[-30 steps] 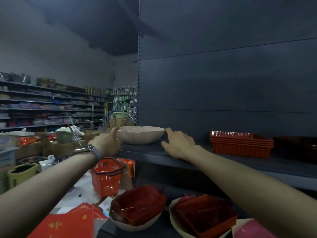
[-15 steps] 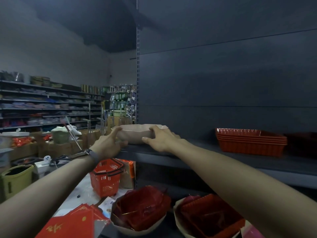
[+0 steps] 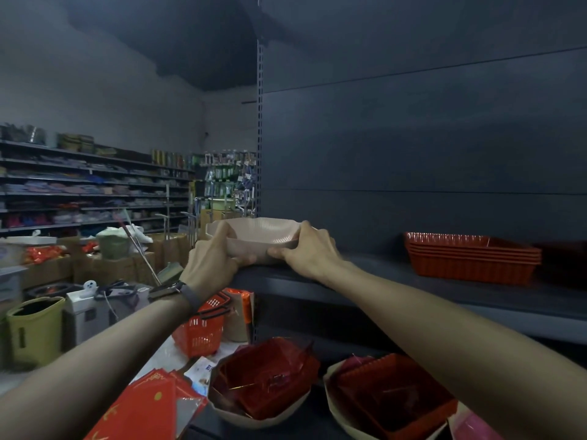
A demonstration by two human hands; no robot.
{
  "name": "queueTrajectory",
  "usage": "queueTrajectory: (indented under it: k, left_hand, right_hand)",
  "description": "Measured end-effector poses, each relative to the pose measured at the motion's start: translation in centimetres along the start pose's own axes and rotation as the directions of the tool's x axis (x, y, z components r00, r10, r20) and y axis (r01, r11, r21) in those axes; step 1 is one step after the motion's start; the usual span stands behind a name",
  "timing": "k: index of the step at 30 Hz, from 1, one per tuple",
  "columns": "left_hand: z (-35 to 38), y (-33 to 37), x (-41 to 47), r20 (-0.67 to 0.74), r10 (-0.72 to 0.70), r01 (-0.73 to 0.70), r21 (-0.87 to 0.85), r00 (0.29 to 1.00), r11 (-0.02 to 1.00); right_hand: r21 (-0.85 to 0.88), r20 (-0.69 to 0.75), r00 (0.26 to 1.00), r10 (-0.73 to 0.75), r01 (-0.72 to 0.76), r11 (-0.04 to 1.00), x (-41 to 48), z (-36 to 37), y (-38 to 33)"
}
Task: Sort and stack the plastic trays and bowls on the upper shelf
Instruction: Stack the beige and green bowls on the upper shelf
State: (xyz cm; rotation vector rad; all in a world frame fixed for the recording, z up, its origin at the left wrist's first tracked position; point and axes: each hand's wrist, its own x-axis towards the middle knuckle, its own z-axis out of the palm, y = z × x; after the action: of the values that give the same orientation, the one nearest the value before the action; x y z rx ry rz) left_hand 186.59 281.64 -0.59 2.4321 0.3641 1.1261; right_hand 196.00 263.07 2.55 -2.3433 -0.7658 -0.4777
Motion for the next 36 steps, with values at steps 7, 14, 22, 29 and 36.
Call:
queueTrajectory:
  k: [7, 14, 22, 29, 36]
  left_hand:
    - [-0.3, 1.0, -1.4, -0.038, 0.043, -0.045, -0.040, 0.998, 0.998]
    - [-1.2, 2.0, -1.8, 0.072, 0.012, 0.008, -0.281, 0.997, 0.960]
    - [-0.8, 5.2, -2.4, -0.004, 0.088, -0.080, -0.461, 0.996, 0.884]
    - [1.2, 9.7, -4.0, -0.089, 0.119, -0.149, -0.560, 0.989, 0.815]
    - [3.3, 16.3, -5.2, -0.144, 0.227, -0.269, -0.576, 0.963, 0.772]
  right_hand:
    - [0.067, -0.122, 0.991, -0.060, 0.068, 0.995, -2.1, -2.2, 1.7]
    - [0.023, -0.164, 0.978, -0.132, 0.137, 0.990, -4.7, -6.3, 3.9]
    - [0.027, -0.201, 0.964, -0.174, 0.184, 0.983, -6.9, -10.1, 7.2]
    - [-0.052, -0.183, 0.960, -0.211, 0.205, 0.977, -9.7, -13.7, 10.5]
    - [-0.111, -0.216, 0.958, -0.189, 0.169, 0.979, -13.1, -18.2, 14.4]
